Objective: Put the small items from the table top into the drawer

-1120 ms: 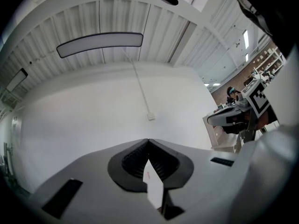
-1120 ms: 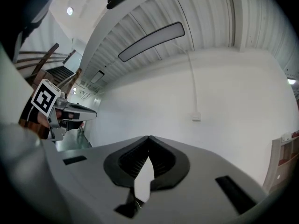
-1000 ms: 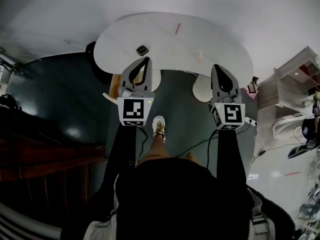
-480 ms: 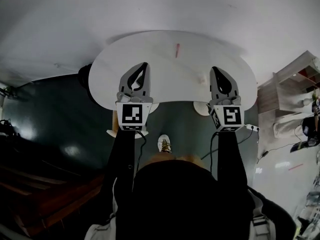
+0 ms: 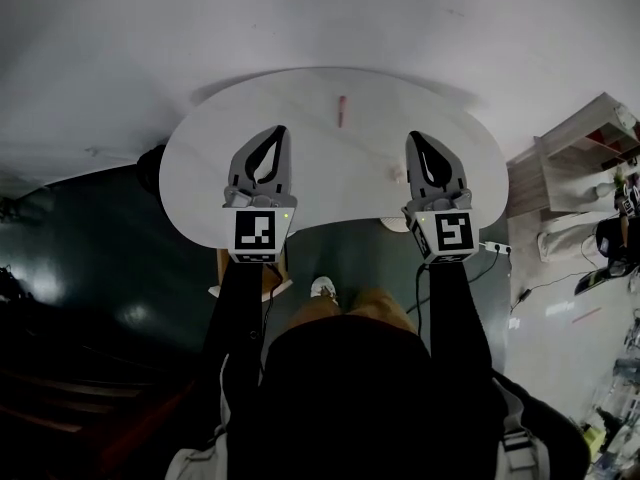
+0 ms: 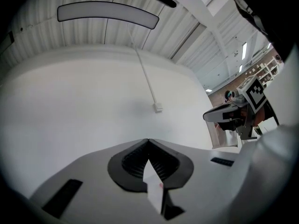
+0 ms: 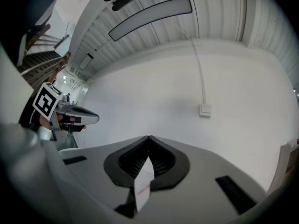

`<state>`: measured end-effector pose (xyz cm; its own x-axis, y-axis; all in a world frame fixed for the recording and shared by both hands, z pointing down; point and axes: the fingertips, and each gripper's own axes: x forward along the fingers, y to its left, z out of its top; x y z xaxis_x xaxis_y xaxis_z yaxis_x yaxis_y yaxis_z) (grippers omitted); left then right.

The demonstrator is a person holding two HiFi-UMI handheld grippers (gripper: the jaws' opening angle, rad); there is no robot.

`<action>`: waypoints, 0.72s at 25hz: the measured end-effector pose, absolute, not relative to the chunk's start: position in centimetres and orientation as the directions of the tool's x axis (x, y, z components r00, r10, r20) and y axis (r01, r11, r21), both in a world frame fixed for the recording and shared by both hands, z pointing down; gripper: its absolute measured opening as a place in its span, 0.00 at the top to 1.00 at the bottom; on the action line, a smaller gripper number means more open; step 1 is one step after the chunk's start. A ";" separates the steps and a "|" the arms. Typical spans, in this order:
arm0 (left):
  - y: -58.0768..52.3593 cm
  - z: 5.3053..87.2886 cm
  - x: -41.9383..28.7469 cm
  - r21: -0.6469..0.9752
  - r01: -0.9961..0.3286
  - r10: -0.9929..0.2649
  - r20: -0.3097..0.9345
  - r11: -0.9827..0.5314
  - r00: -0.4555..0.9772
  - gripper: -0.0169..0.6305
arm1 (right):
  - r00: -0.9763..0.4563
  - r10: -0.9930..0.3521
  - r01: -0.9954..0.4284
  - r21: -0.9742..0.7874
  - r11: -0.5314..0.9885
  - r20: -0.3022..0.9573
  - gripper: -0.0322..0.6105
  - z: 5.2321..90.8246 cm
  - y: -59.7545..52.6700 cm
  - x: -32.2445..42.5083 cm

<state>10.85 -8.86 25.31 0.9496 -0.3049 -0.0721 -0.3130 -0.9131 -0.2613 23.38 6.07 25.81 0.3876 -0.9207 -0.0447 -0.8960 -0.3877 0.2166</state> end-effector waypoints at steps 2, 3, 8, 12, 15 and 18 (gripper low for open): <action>-9.4 25.4 11.3 -0.265 -0.316 -0.309 -0.070 -0.911 0.949 0.95 | 0.378 -0.925 -0.900 0.217 -0.378 -0.043 0.91 25.7 5.2 23.6; -9.6 25.4 11.3 -0.267 -0.318 -0.311 -0.069 -0.910 0.948 0.95 | 0.373 -0.927 -0.903 0.212 -0.374 -0.043 0.91 25.7 4.9 23.6; -10.5 25.5 12.1 -0.281 -0.335 -0.333 -0.057 -0.899 0.941 0.95 | 0.359 -0.933 -0.913 0.194 -0.358 -0.034 0.91 26.5 3.6 25.5; -11.1 26.6 12.8 -0.278 -0.334 -0.342 -0.019 -0.901 0.939 0.95 | 0.332 -0.943 -0.925 0.185 -0.332 -0.031 0.91 26.9 2.2 26.4; -11.2 28.5 12.9 -0.233 -0.297 -0.316 0.052 -0.926 0.947 0.95 | 0.313 -0.950 -0.936 0.164 -0.311 -0.016 0.91 27.4 1.2 26.4; -11.6 31.5 12.8 -0.229 -0.257 -0.294 0.142 -0.939 0.945 0.95 | 0.295 -0.955 -0.944 0.157 -0.291 0.004 0.91 28.5 0.6 26.5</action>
<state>12.78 -11.62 31.48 0.9451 -0.2940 0.1425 -0.2575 -0.9388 -0.2289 26.47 0.62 28.52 0.2952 -0.9554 0.0037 -0.9438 -0.2910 0.1568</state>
